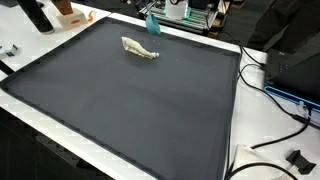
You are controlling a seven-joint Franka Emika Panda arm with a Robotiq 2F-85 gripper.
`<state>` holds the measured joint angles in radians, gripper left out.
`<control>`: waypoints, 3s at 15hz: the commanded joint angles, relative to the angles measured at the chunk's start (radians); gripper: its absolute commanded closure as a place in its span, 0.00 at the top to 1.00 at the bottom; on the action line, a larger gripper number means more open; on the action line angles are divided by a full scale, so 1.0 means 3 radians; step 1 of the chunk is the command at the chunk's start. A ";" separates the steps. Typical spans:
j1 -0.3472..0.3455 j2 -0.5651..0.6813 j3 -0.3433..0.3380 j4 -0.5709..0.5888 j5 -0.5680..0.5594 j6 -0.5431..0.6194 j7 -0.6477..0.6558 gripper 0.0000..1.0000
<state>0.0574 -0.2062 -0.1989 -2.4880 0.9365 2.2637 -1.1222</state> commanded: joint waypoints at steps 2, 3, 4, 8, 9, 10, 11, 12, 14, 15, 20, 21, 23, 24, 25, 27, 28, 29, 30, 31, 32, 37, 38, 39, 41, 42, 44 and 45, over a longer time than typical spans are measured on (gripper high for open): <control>-0.0208 0.0050 -0.0032 -0.0165 0.0864 -0.0369 -0.0350 0.25; -0.0262 0.0075 -0.0026 -0.0198 0.1011 -0.0436 -0.0346 0.25; -0.0315 0.0107 -0.0026 -0.0231 0.1155 -0.0507 -0.0350 0.25; -0.0485 0.0230 0.0031 -0.0384 0.1634 -0.0419 -0.0206 0.25; -0.0510 0.0258 0.0049 -0.0421 0.1746 -0.0347 -0.0193 0.25; -0.0530 0.0284 0.0064 -0.0449 0.1845 -0.0303 -0.0190 0.25; -0.0547 0.0309 0.0072 -0.0476 0.1935 -0.0279 -0.0191 0.25; -0.0559 0.0323 0.0083 -0.0507 0.2017 -0.0223 -0.0181 0.25; -0.0572 0.0349 0.0120 -0.0566 0.2164 -0.0053 -0.0126 0.25; -0.0570 0.0372 0.0138 -0.0584 0.2222 0.0020 -0.0074 0.25; -0.0567 0.0443 0.0190 -0.0660 0.2444 0.0260 0.0043 0.25; -0.0569 0.0456 0.0191 -0.0674 0.2461 0.0251 0.0068 0.25; -0.0575 0.0482 0.0185 -0.0701 0.2482 0.0226 0.0107 0.25; -0.0577 0.0493 0.0183 -0.0712 0.2503 0.0245 0.0126 0.25; -0.0579 0.0500 0.0179 -0.0719 0.2540 0.0247 0.0119 0.25; -0.0586 0.0521 0.0174 -0.0724 0.2669 0.0245 0.0048 0.25; -0.0595 0.0537 0.0167 -0.0724 0.2740 0.0212 0.0013 0.25; -0.0601 0.0557 0.0162 -0.0721 0.2817 0.0190 -0.0029 0.25; -0.0607 0.0578 0.0158 -0.0715 0.2879 0.0161 -0.0061 0.25; -0.0612 0.0595 0.0153 -0.0712 0.2937 0.0135 -0.0090 0.25; -0.0614 0.0631 0.0154 -0.0704 0.2966 0.0131 -0.0086 0.25; -0.0597 0.0790 0.0159 -0.0687 0.2968 0.0145 -0.0038 0.25; -0.0594 0.0812 0.0158 -0.0687 0.2960 0.0154 -0.0052 0.25; -0.0590 0.0843 0.0158 -0.0681 0.2944 0.0167 -0.0088 0.25; -0.0598 0.0935 0.0144 -0.0664 0.2908 0.0140 -0.0140 0.25; -0.0604 0.0980 0.0135 -0.0658 0.2901 0.0128 -0.0165 0.25; -0.0625 0.1076 0.0104 -0.0647 0.2917 0.0119 -0.0280 0.25; -0.0634 0.1125 0.0091 -0.0633 0.2933 0.0121 -0.0351 0.25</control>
<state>-0.1115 0.0638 -0.1589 -2.6845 1.7997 2.3114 -1.1506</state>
